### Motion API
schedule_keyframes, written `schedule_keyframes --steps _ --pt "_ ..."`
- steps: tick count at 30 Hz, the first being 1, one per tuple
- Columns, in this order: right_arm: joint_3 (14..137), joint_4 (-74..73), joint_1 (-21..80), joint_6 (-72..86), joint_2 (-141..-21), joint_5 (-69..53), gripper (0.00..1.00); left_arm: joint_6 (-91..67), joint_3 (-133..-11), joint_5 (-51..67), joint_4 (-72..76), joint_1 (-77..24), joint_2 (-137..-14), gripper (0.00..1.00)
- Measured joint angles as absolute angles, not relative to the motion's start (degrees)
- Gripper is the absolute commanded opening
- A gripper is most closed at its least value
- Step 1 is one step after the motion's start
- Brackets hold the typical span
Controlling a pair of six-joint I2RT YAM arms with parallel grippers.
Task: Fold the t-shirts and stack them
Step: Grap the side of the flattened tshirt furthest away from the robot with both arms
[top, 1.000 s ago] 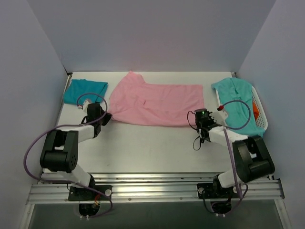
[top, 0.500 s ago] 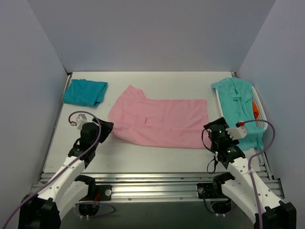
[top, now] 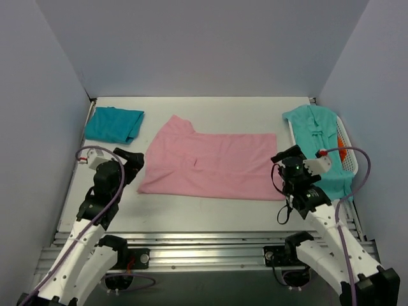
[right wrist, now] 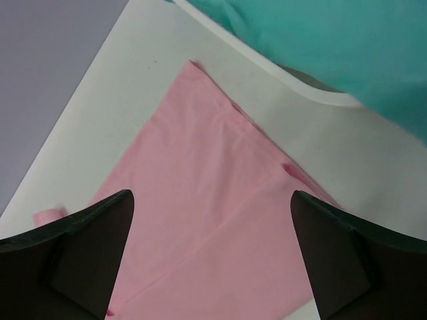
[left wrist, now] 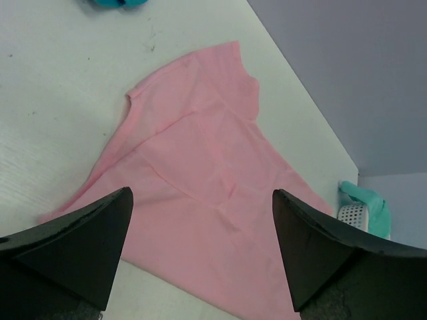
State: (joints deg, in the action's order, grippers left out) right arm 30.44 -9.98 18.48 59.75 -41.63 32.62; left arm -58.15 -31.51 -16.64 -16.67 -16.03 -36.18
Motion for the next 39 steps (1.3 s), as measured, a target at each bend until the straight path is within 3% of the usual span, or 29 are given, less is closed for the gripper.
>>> schedule_keyframes --steps 7,13,24,31,39 --pt "42.28 3.68 18.35 53.19 -64.42 29.3 1.0 -46.96 -46.24 -12.36 -0.01 -12.47 -70.35 0.94" --pt "44.27 13.91 17.26 51.75 -73.03 25.87 1.0 -38.59 -65.45 -1.63 10.41 -7.16 -98.98 0.96" --pt "44.64 24.93 15.09 50.48 -83.9 20.8 1.0 -31.97 -116.42 16.19 2.11 -1.23 -142.74 0.98" --pt "44.53 28.1 13.34 49.69 -84.12 19.31 1.0 -30.57 -134.47 20.45 -10.0 -2.09 -153.95 0.98" --pt "43.46 29.65 10.74 49.41 -84.12 17.41 1.0 -28.36 -139.44 22.7 -16.51 -5.58 -154.43 0.98"
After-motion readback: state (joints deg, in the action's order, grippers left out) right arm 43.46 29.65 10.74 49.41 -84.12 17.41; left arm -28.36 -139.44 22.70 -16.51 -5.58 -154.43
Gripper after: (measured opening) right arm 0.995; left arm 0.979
